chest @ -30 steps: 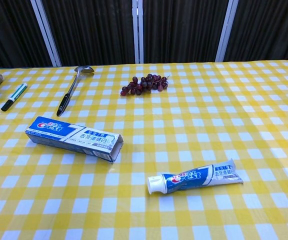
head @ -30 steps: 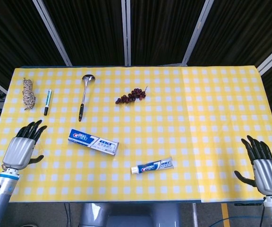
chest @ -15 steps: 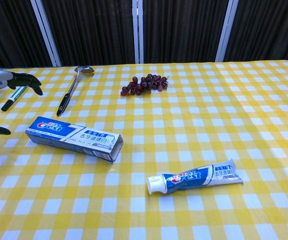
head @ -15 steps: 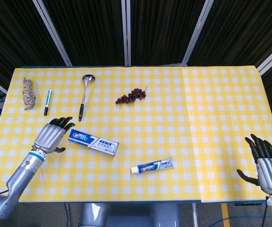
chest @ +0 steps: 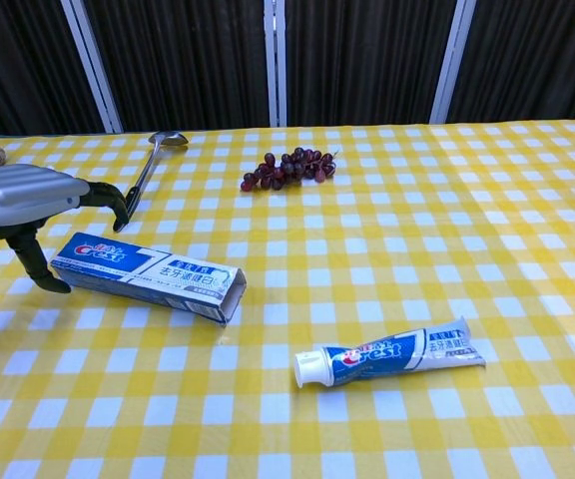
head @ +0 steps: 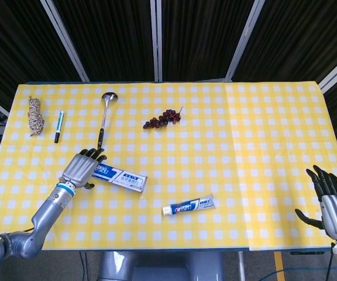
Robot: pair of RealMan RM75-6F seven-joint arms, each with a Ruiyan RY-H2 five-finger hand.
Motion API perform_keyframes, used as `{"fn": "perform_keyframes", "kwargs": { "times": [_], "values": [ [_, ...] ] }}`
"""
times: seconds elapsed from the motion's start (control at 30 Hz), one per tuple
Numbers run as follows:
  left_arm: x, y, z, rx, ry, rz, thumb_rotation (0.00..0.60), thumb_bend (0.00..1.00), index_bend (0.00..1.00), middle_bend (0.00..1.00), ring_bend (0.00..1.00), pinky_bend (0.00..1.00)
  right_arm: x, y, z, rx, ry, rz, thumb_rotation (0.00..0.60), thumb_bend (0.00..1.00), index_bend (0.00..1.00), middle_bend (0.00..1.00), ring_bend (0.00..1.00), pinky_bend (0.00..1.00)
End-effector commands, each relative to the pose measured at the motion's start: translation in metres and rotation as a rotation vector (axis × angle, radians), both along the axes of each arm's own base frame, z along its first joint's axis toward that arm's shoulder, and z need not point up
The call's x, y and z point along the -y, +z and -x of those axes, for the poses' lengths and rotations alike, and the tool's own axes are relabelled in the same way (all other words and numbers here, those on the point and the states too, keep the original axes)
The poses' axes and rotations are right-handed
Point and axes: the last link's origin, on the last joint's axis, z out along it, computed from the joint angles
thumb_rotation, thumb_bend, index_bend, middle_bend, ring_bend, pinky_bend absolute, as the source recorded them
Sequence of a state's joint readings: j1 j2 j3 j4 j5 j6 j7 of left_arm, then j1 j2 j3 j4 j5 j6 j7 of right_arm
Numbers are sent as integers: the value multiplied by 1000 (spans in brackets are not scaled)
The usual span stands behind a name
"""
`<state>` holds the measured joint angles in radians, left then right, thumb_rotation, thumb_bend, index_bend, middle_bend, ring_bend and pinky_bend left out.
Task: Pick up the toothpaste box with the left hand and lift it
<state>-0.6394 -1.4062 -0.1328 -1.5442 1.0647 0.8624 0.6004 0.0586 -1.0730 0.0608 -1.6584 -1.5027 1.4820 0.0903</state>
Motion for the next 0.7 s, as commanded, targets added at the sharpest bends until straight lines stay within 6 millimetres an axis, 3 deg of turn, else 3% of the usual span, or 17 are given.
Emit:
{"fn": "perform_keyframes", "kwargs": {
  "times": [0.03, 0.43, 0.53, 0.6, 0.7],
  "values": [
    [-3, -12, -4, -3, 2, 8, 600, 9, 208, 72, 117, 184, 0, 1, 0, 3, -1, 2, 600, 85, 0, 0, 0, 0],
    [-12, -32, -5, -24, 15, -5, 600, 28, 246, 102, 143, 210, 1, 5, 2, 14, -8, 8, 600, 85, 0, 0, 0, 0],
    [-14, -35, -4, -2, 18, -48, 600, 149, 335, 188, 217, 278, 1, 4, 2, 12, -8, 6, 600, 85, 0, 0, 0, 0],
    [-13, -37, -3, 7, 15, -75, 600, 271, 461, 310, 320, 378, 1, 3, 2, 12, -8, 4, 600, 85, 0, 0, 0, 0],
    [-13, -39, 0, 16, 13, -93, 600, 320, 570, 407, 397, 443, 1, 3, 2, 10, -7, 3, 600, 85, 0, 0, 0, 0]
  ]
}}
